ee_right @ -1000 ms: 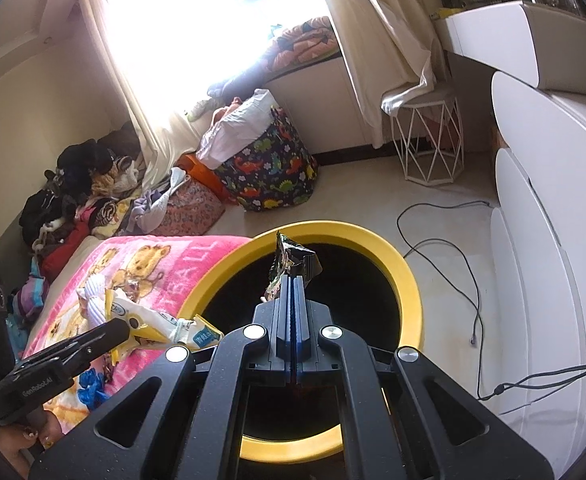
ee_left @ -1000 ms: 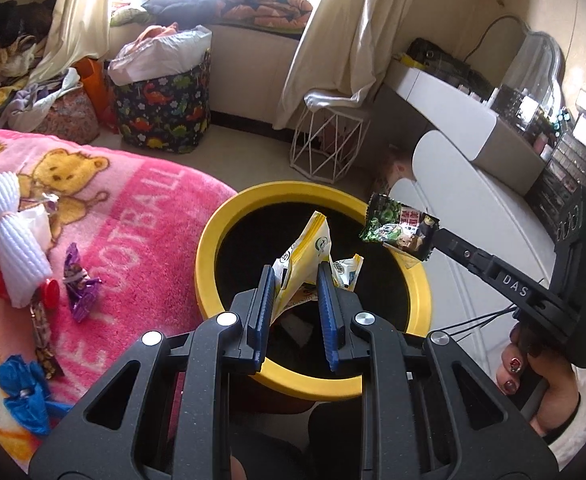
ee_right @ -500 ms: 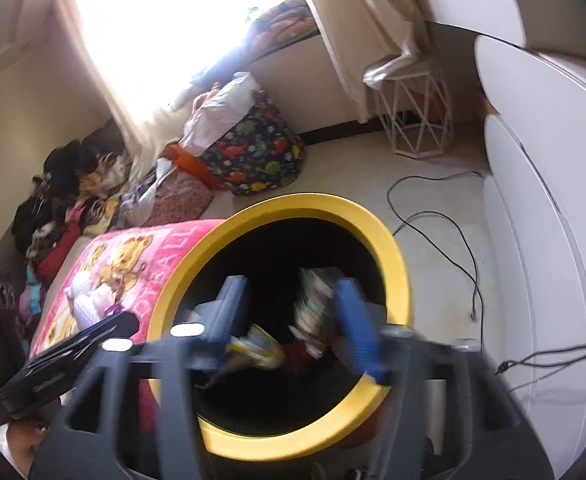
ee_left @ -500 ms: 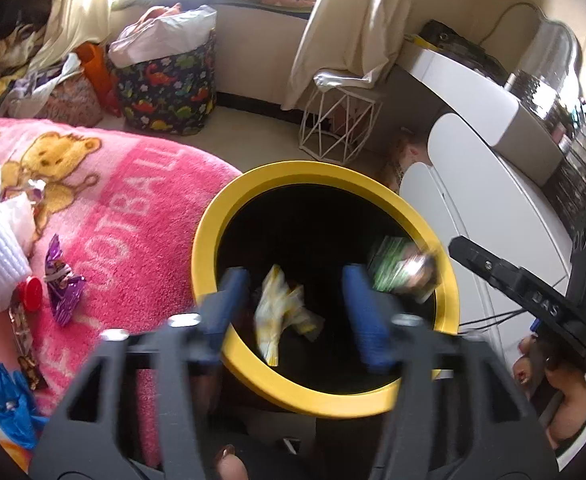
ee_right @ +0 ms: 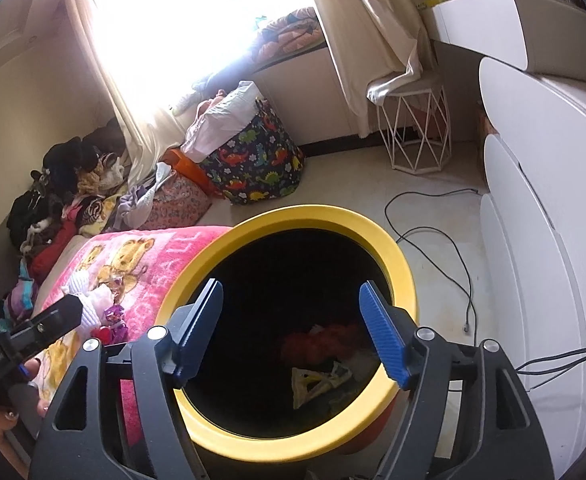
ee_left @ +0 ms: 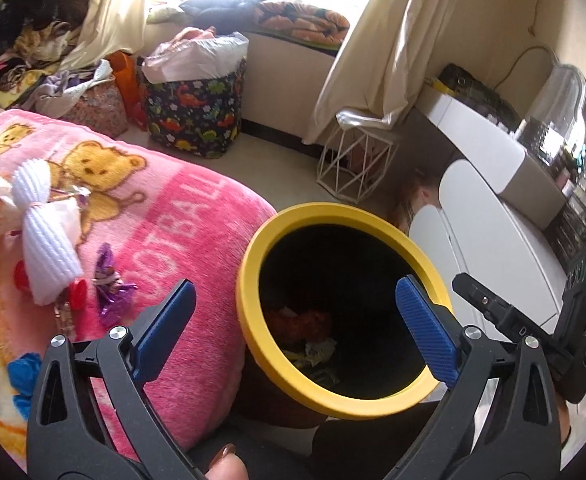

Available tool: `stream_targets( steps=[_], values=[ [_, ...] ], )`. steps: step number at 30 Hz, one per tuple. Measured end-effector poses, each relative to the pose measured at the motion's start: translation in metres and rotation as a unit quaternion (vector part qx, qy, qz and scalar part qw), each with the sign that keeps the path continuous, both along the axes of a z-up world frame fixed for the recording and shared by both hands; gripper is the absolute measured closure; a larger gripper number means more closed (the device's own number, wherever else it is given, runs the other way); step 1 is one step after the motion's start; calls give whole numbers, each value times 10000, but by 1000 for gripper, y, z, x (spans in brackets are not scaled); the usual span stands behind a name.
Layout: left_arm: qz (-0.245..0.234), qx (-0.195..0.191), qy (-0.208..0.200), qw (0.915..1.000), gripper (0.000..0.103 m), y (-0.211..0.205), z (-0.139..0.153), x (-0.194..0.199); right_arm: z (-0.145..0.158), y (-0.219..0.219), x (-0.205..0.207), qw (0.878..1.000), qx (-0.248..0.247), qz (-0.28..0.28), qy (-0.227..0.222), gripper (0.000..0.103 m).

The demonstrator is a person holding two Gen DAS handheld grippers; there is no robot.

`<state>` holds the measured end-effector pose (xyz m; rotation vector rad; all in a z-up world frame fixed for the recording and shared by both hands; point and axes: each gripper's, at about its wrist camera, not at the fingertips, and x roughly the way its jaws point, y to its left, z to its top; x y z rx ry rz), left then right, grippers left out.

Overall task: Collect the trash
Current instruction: 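Carry both wrappers over the yellow bin and open both tools to drop them, then move both open tools back over the trash on the blanket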

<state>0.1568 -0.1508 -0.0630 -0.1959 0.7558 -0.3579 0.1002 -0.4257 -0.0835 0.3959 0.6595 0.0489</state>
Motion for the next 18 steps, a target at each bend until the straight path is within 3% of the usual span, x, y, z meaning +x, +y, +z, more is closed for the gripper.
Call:
stream_targets(
  steps=[18],
  values=[
    [459, -254, -558, 9971, 11, 52, 34, -18, 30, 46, -6, 9982, -334, 356, -356, 24]
  ],
)
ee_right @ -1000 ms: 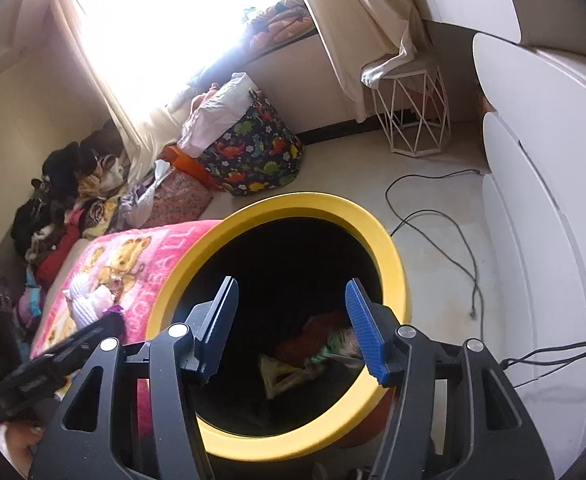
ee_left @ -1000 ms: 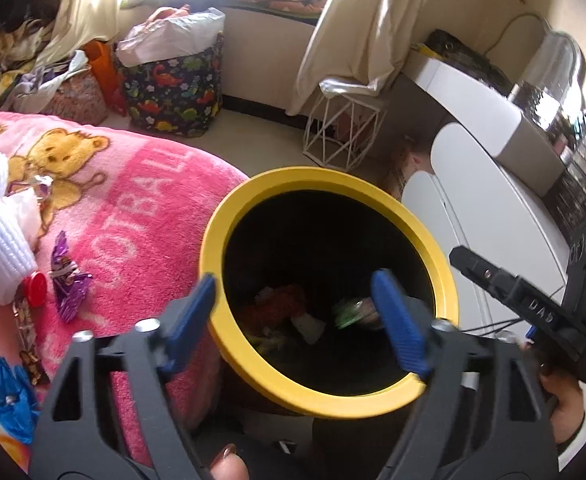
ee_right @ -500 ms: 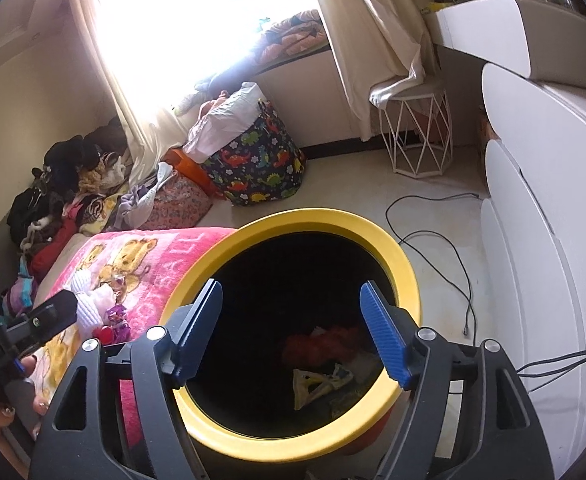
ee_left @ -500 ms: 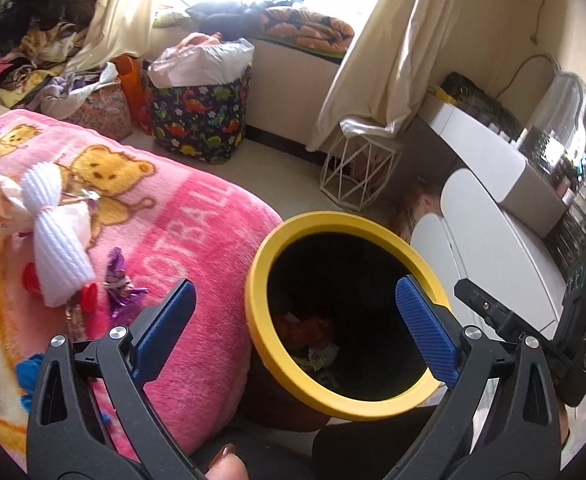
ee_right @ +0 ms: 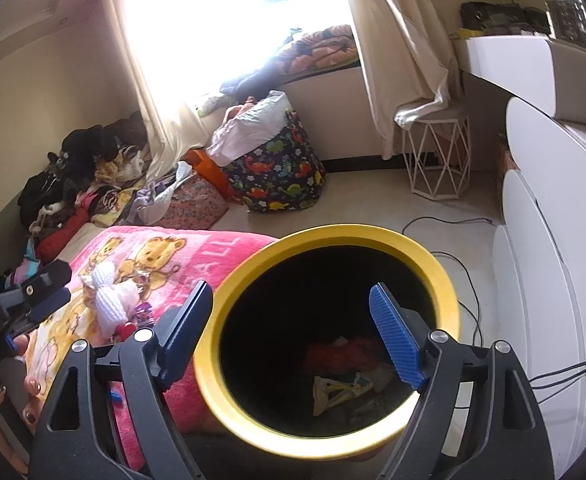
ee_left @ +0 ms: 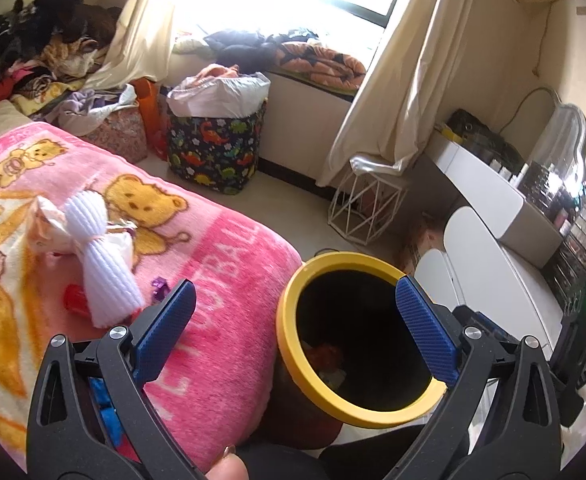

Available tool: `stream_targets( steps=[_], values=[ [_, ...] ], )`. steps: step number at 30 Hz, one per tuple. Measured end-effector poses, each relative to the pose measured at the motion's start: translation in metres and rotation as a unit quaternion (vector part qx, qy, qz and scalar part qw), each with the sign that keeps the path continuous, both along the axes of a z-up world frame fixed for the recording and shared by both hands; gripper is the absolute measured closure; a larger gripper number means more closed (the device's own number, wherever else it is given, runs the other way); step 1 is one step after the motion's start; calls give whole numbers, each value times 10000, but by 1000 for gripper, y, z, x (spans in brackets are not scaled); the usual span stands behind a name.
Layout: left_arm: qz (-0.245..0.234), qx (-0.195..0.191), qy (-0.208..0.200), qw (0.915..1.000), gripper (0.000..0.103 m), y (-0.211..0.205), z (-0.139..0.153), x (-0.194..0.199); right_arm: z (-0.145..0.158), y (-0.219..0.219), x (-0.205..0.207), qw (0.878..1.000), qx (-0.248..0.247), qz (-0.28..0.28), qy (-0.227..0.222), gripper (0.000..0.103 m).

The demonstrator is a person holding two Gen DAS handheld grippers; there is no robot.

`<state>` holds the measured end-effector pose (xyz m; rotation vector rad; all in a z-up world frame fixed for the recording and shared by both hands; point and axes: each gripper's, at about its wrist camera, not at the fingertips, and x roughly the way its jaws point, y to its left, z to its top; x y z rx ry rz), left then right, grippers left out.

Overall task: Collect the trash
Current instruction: 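Move both open tools back over the trash on the blanket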

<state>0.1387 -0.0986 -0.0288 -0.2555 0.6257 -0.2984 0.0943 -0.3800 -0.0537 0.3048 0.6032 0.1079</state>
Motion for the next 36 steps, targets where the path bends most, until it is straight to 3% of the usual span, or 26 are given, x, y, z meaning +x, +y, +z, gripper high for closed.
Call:
stream_targets(
  steps=[23, 36],
  values=[
    [1103, -298, -123, 9934, 11, 105, 5, -3, 11, 89, 2, 9956, -357, 868, -61, 18],
    [1954, -395, 25, 9799, 11, 180, -10, 4, 14, 170, 32, 9806, -522, 1888, -122, 18]
  ],
)
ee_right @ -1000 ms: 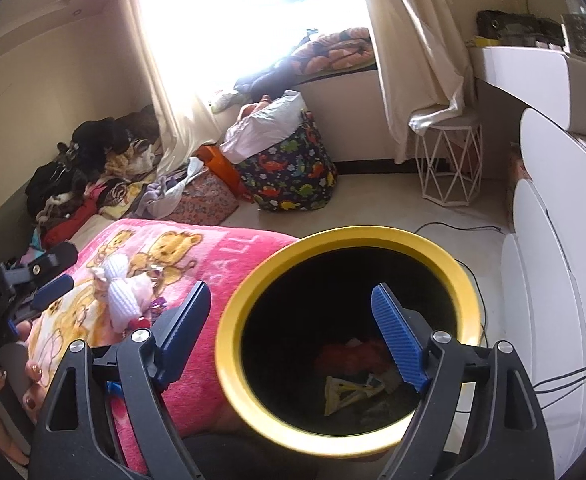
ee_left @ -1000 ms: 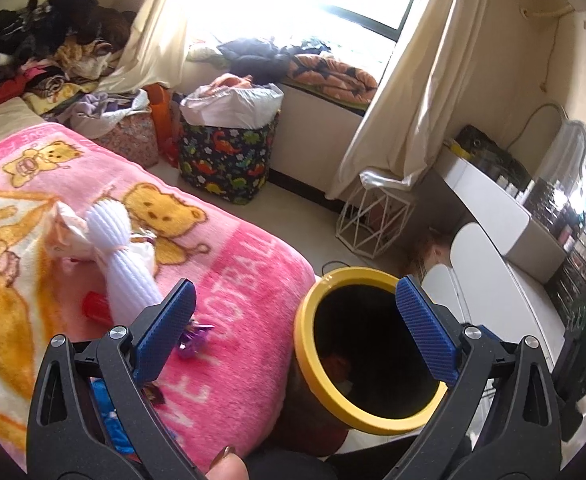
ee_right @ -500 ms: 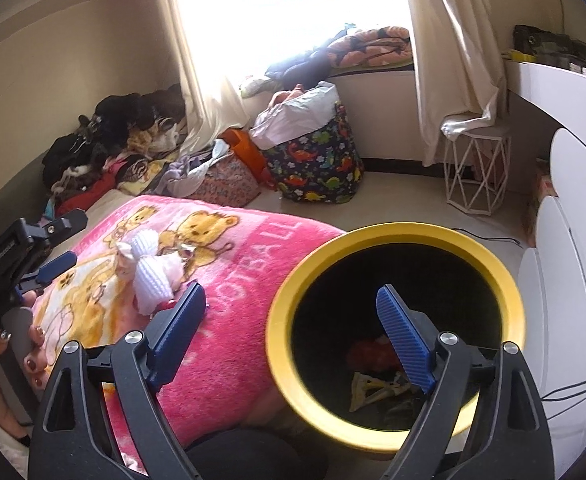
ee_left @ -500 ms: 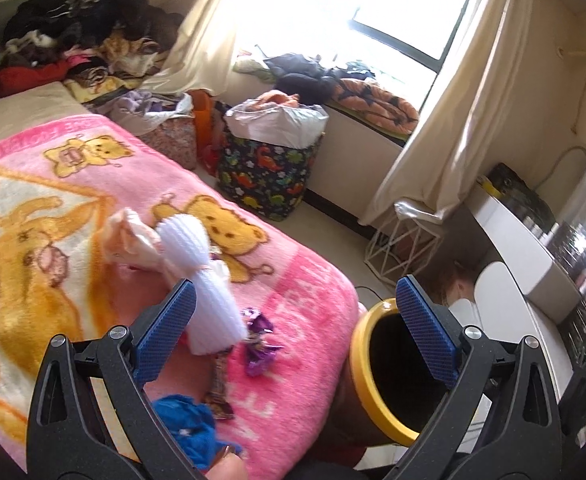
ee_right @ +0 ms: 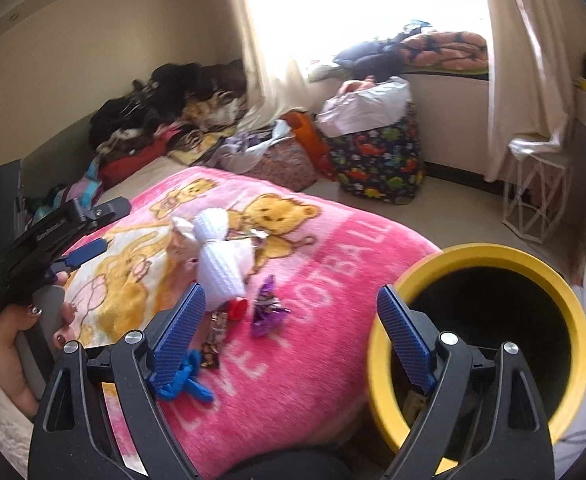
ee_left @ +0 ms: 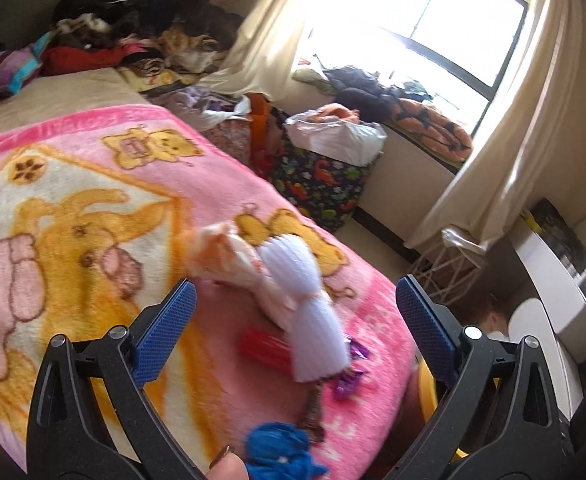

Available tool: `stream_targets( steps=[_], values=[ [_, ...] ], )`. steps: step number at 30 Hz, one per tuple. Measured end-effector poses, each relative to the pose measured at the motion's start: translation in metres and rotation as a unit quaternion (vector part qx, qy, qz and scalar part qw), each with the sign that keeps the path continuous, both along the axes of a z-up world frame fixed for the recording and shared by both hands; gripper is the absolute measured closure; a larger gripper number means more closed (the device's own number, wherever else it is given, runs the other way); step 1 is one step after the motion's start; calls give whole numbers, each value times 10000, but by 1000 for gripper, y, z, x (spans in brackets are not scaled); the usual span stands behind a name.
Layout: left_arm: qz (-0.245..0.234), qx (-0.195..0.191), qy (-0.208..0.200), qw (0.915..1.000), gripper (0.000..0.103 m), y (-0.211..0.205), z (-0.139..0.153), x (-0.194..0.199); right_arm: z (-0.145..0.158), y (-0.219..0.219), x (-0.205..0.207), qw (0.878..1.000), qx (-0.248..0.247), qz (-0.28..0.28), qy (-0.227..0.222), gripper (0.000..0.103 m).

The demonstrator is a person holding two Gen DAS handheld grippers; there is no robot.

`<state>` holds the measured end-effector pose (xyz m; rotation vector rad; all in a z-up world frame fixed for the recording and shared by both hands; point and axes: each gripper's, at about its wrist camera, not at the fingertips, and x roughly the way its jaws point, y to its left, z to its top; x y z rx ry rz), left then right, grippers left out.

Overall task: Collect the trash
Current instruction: 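Move both open tools back over the trash on the blanket, then grasp the white tied bundle with the right tool while the left tool grasps the white printed bag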

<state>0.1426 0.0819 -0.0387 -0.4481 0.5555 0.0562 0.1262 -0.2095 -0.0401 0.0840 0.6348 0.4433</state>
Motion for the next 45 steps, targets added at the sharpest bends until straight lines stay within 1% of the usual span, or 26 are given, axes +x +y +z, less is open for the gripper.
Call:
stream_targets(
  steps=[4, 7, 8, 11, 15, 21, 25, 27, 28, 29, 30, 32, 33, 35, 37, 38, 40, 43, 45],
  values=[
    [197, -44, 77, 9998, 11, 23, -6, 6, -4, 29, 15, 9995, -119, 299, 41, 18],
    [273, -19, 193, 9994, 11, 40, -12, 15, -8, 46, 22, 9986, -204, 483, 59, 18],
    [278, -67, 243, 9993, 11, 47, -15, 20, -11, 56, 26, 9980, -274, 571, 88, 18],
    [232, -345, 468, 9980, 11, 62, -26, 39, -17, 74, 35, 9964, -378, 750, 141, 18],
    [226, -740, 668, 9948, 11, 77, -41, 59, -28, 99, 49, 9939, -519, 944, 228, 18],
    [118, -1223, 953, 9878, 11, 88, -62, 90, -46, 127, 74, 9924, -641, 944, 464, 18],
    [101, -1305, 1031, 9860, 11, 91, -70, 104, -54, 136, 88, 9914, -634, 978, 589, 20],
    [99, -1424, 1067, 9840, 11, 93, -75, 110, -60, 142, 93, 9895, -680, 1080, 676, 33],
    [96, -1467, 1103, 9830, 11, 93, -78, 114, -62, 143, 94, 9888, -709, 1110, 705, 37],
    [92, -1483, 1133, 9824, 11, 93, -79, 118, -65, 146, 97, 9876, -757, 1140, 763, 49],
    [99, -1501, 1183, 9815, 11, 93, -81, 121, -67, 148, 101, 9864, -784, 1183, 826, 63],
    [114, -1562, 1256, 9796, 11, 94, -84, 127, -68, 148, 105, 9854, -790, 1232, 870, 73],
    [99, -1613, 1268, 9787, 12, 93, -85, 129, -67, 147, 105, 9860, -732, 1239, 842, 74],
    [69, -1594, 1294, 9787, 18, 91, -87, 133, -63, 140, 104, 9877, -613, 1217, 768, 74],
    [23, -1573, 1388, 9777, 31, 87, -90, 138, -60, 134, 103, 9893, -536, 1149, 722, 75],
    [3, -1568, 1421, 9773, 35, 86, -92, 141, -57, 127, 102, 9909, -391, 1094, 685, 75],
    [-63, -1537, 1464, 9772, 52, 80, -95, 143, -50, 118, 100, 9923, -287, 1022, 634, 75],
    [-189, -1532, 1478, 9769, 59, 73, -97, 142, -43, 102, 97, 9943, -194, 880, 572, 75],
    [-215, -1428, 1471, 9785, 64, 68, -95, 139, -39, 91, 94, 9954, -134, 789, 535, 75]
  ],
)
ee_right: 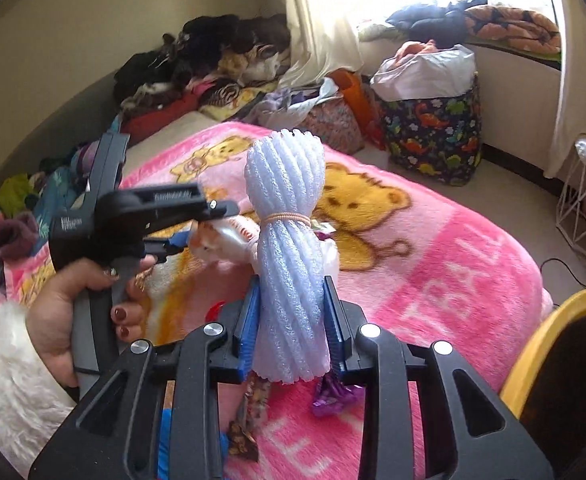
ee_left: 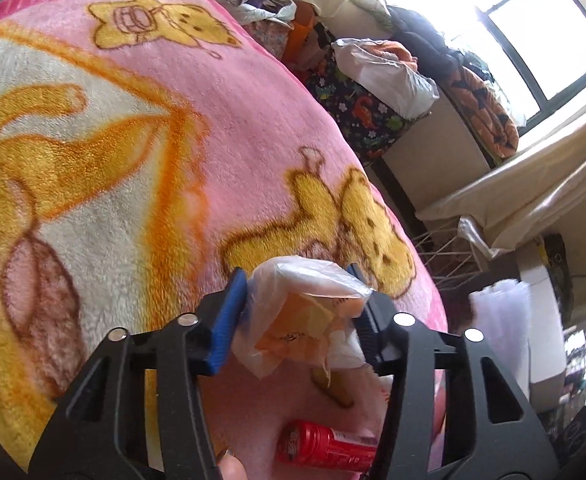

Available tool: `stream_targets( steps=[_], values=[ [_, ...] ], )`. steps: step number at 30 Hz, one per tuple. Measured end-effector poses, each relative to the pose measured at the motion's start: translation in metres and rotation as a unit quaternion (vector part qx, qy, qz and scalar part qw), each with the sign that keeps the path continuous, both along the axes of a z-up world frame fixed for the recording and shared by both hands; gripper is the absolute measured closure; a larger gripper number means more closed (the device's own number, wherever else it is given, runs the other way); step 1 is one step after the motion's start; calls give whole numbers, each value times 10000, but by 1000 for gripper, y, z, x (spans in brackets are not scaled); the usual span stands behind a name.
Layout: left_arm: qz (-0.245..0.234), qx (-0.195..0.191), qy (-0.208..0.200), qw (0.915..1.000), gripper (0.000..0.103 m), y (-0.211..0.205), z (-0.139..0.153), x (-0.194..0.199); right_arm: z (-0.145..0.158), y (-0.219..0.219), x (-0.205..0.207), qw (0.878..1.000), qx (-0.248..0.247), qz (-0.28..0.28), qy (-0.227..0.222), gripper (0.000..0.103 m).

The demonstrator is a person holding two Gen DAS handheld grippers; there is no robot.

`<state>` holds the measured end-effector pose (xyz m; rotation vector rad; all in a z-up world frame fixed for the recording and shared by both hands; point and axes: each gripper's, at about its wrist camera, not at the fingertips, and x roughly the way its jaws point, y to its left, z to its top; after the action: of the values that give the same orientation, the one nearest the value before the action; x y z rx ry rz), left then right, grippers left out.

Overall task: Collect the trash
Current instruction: 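Grasp the white tied bundle with the right tool while the left tool grasps the white printed bag, then lift the white mesh bundle with the right tool while the left tool carries the white bag toward the bin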

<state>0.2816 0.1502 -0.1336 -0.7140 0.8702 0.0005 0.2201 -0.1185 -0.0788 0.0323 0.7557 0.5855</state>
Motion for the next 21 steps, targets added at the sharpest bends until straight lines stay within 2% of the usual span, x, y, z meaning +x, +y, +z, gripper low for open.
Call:
stream_targets(
  steps=[3, 9, 14, 21],
  values=[
    [-9, 56, -92, 9999, 68, -4, 5, -10, 5, -15, -7, 9999, 16, -121, -43, 75],
    [124, 121, -460, 9988, 69, -8, 31, -41, 16, -36, -19, 9994, 68, -310, -102, 75],
    [199, 378, -804, 9958, 70, -16, 61, -67, 24, -47, -31, 9992, 141, -348, -163, 75],
    [365, 647, -1088, 9913, 70, -23, 92, -98, 37, -58, -49, 9988, 257, -337, -254, 75]
  ],
)
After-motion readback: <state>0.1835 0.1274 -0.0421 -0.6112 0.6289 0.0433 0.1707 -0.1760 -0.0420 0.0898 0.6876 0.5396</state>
